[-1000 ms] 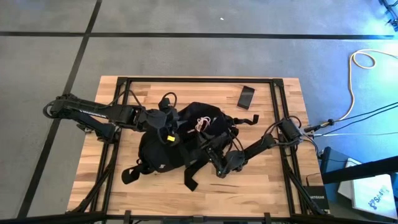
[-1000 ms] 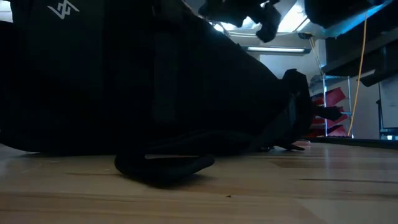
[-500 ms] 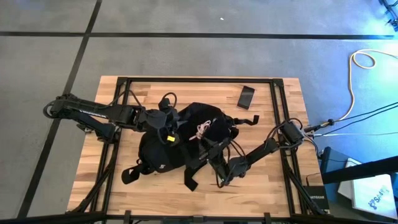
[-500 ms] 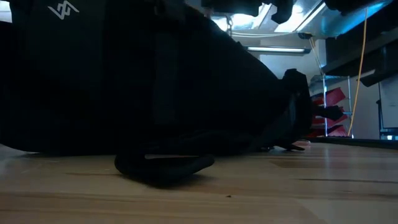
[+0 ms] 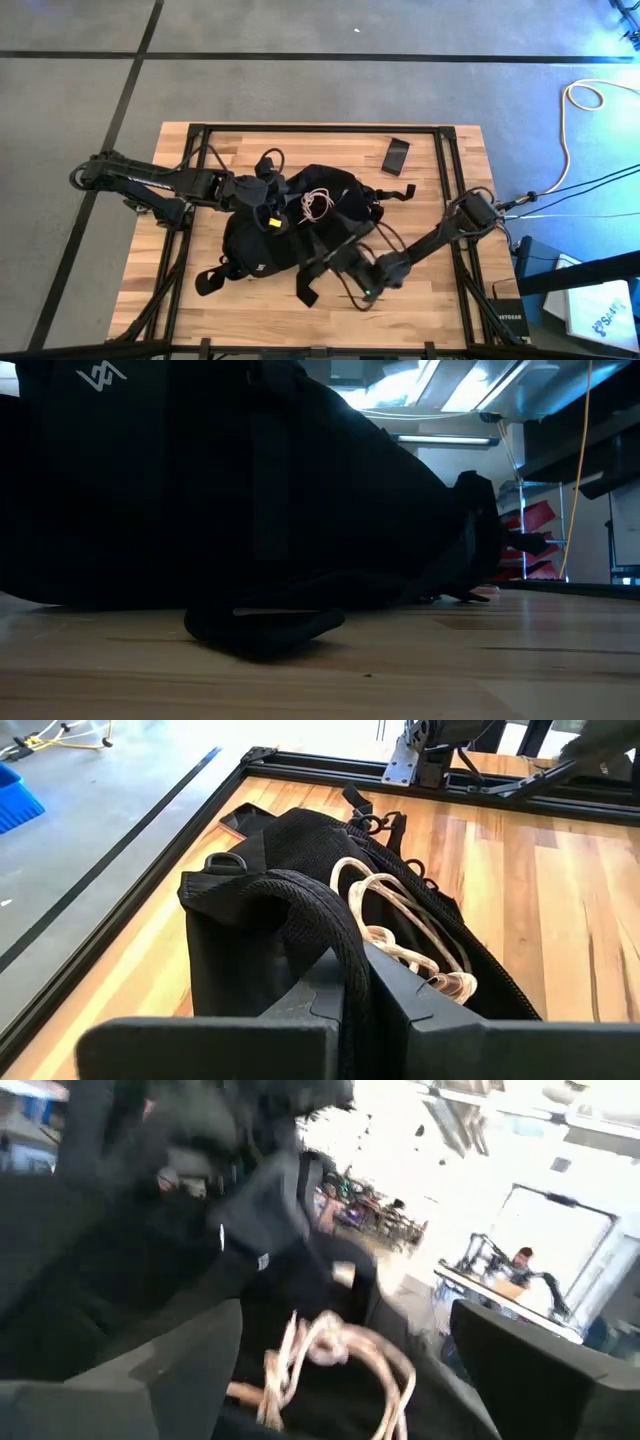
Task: Unpack backpack
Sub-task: Put the pink charger cable into the black backpack
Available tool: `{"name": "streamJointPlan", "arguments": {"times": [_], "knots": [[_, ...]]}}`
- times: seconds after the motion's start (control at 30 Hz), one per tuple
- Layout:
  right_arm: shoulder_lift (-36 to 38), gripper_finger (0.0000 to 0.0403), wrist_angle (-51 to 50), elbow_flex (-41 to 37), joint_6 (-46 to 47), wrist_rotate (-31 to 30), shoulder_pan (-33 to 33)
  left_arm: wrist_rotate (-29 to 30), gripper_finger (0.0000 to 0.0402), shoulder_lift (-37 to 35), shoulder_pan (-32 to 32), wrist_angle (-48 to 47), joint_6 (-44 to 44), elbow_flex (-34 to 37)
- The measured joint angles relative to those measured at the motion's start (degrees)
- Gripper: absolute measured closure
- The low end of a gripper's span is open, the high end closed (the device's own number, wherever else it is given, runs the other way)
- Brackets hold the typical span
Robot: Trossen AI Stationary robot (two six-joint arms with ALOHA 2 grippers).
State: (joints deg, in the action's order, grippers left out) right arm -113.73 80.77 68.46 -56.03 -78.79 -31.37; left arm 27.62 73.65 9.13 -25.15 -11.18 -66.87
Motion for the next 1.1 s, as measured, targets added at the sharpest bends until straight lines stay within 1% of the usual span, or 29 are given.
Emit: {"name": "streamJointPlan", "arguments": {"times": [0.07,0.17,0.23,0.3,0.43,0.47,0.5,0.57,0.63,0.73,0.9,1.0,1.03,1.1], "knots": [[2.2,0.0075,-2.6,0.3,-0.1,0.4,0.8,0.0,0.0396,0.0,0.0,0.0,0.0,0.0],[4.3,0.0125,-8.0,0.3,0.3,0.5,3.4,0.0,0.0396,0.0,0.0,0.0,0.0,0.0],[4.8,0.0176,-12.9,0.3,-0.2,0.8,5.4,0.0,0.0396,0.0,0.0,0.0,0.0,0.0],[5.5,0.0233,-20.6,0.3,-2.2,1.3,7.1,0.0,0.0396,0.0,0.0,0.1,0.0,0.0],[6.9,0.0358,-40.6,0.3,-4.8,2.6,10.4,0.0,0.0396,0.0,0.0,0.0,0.0,0.0],[7.2,0.0379,-44.9,0.2,-4.9,2.6,11.0,0.0,0.0396,0.0,0.0,0.0,0.0,0.0],[7.5,0.039,-48.6,0.2,-4.9,2.9,11.7,0.0,0.0396,0.0,0.0,0.0,0.0,0.0],[8.5,0.0385,-53.3,0.2,-3.5,3.0,12.8,0.0,0.0396,0.0,0.0,0.0,0.0,0.0],[9.3,0.0377,-54.1,0.2,-2.0,2.9,13.2,0.0,0.0396,0.0,0.0,0.0,0.0,0.0],[10.7,0.0375,-53.9,0.2,0.3,3.2,13.1,0.0,0.0396,0.0,0.0,0.0,0.0,0.0],[15.2,0.0398,-53.7,0.2,0.5,3.8,13.0,0.0,0.0396,0.0,0.0,0.0,0.0,0.0],[16.6,0.04,-54.8,0.2,0.3,5.3,13.2,0.0,0.0396,0.0,0.0,0.0,0.0,0.0],[17.1,0.0401,-56.3,0.4,0.5,6.0,13.2,0.0,0.0396,0.0,0.0,0.0,0.0,0.0],[17.8,0.0402,-63.7,2.5,3.6,7.2,13.2,0.0,0.0396,0.0,0.0,0.0,0.0,0.0]]}}
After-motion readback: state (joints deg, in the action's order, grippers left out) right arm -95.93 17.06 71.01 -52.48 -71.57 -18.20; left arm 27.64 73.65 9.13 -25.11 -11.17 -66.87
